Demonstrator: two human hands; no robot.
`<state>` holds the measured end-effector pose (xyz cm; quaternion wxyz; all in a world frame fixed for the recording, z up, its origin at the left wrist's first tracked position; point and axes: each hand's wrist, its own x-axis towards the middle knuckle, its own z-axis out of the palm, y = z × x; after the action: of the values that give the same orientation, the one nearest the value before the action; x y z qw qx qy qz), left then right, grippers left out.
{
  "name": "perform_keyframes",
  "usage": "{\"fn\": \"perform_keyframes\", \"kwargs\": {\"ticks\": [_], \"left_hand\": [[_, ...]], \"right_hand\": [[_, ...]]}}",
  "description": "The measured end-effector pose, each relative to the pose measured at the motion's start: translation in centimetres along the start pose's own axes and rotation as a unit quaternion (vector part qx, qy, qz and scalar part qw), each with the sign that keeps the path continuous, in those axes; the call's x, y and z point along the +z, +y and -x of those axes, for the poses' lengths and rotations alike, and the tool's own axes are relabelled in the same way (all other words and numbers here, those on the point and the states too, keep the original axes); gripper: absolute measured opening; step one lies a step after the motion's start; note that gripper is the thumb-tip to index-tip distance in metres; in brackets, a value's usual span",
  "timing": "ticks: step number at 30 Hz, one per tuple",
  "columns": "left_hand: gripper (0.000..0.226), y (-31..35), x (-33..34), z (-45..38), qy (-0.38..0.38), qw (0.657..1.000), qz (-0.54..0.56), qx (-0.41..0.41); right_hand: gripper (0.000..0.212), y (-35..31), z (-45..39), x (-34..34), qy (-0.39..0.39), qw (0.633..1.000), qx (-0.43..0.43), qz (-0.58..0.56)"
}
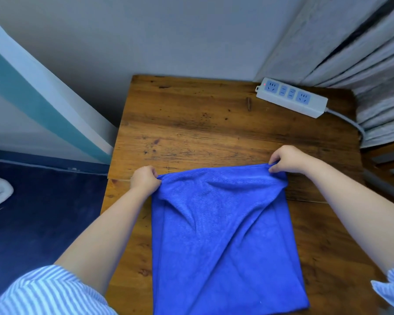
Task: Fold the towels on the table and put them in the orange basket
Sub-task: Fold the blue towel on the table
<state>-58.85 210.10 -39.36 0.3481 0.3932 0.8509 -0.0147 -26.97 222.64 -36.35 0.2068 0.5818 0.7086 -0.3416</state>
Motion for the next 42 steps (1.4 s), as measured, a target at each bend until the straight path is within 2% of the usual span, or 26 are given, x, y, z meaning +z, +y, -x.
{"fn": "perform_keyframes", "kwargs": {"ticks": [1,3,5,10,13,18,20,22,25,29,31,38,40,42], "left_hand": [[0.009,0.0,0.0,0.0,0.000,1.000,-0.005,0.004],[0.024,0.1,0.3,-0.1,0.006,1.000,-0.022,0.008],[0.025,0.1,0.5,-0.2,0.013,0.999,-0.045,0.018],[0.014,-0.2,0.5,-0.1,-0.013,0.993,-0.106,0.049],[0.006,-0.2,-0.2,0.4,-0.005,0.991,-0.123,0.060],[0.017,-0.1,-2.3,1.8,0.025,0.990,-0.119,0.073],[0.022,0.0,-3.3,2.6,0.035,0.992,-0.096,0.080],[0.027,0.1,-4.3,3.5,0.036,0.994,-0.056,0.088],[0.017,-0.3,-5.9,5.4,0.030,0.993,0.023,0.114],[0.007,-1.4,-7.3,7.8,0.007,0.982,0.134,0.136],[0.014,-1.6,-8.0,9.0,0.003,0.975,0.170,0.144],[0.024,-0.1,-10.9,14.1,0.140,0.958,0.101,0.230],[0.027,0.6,-12.4,15.9,0.182,0.944,0.069,0.265],[0.027,1.6,-13.8,16.6,0.217,0.937,0.031,0.272]], "right_hand": [[0.019,0.2,0.1,-0.4,-0.013,1.000,0.006,-0.027],[0.016,0.4,0.5,-0.8,-0.044,0.996,0.031,-0.071],[0.015,0.5,0.6,-0.8,-0.051,0.995,0.042,-0.073],[0.015,0.0,0.4,-0.4,-0.027,0.998,0.025,-0.058],[0.011,0.3,0.8,-0.5,0.007,0.997,0.022,-0.077],[0.006,0.6,2.7,-1.5,0.024,0.997,0.011,-0.071],[0.006,0.3,3.8,-1.9,0.028,0.998,0.007,-0.059],[0.015,0.1,5.0,-2.3,0.034,0.998,0.002,-0.049],[0.026,-0.3,7.5,-2.9,0.056,0.997,-0.001,-0.049],[0.015,-0.1,11.5,-3.1,0.072,0.995,0.004,-0.075],[0.009,-0.2,13.5,-3.0,0.075,0.994,0.001,-0.078],[0.012,-1.8,21.8,-2.5,0.208,0.976,-0.042,-0.052],[0.007,-2.3,24.0,-2.4,0.246,0.967,-0.061,0.014],[0.022,-2.5,24.6,-2.8,0.226,0.967,-0.052,0.106]]}}
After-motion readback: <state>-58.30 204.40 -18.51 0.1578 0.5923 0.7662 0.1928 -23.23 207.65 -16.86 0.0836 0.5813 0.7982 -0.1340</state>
